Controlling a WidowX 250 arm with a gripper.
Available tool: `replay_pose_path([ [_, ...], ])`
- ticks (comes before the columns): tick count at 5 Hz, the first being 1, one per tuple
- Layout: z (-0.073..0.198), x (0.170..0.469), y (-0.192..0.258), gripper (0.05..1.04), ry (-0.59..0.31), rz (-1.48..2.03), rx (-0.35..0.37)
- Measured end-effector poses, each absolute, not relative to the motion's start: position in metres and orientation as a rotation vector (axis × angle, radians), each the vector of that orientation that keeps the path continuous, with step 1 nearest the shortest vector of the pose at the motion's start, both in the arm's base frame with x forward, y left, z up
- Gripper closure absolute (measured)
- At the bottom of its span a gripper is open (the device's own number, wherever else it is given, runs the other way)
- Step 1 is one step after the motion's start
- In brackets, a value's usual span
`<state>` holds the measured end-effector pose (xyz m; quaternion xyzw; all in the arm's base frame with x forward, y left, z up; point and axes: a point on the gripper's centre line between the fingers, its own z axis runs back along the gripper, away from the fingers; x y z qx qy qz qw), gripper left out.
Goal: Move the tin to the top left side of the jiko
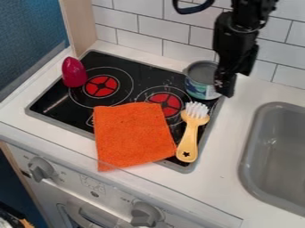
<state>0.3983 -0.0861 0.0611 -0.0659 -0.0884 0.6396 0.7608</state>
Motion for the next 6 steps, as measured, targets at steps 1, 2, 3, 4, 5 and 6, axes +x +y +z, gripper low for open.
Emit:
replay_pose_path([
  [1,0.047,0.387,-0.067,0.083,-0.167,1.446,-0.099],
  [2,0.049,0.377,-0.049,0.083,-0.161,1.502,-0.095],
  [3,0.055,0.368,-0.030,0.083,-0.191,1.552,-0.080],
  [4,0.056,0.361,-0.010,0.083,-0.193,1.612,-0.069],
  [5,0.052,0.359,0.016,0.083,-0.205,1.676,-0.065],
  [6,0.052,0.356,0.042,0.083,-0.221,1.729,-0.039],
])
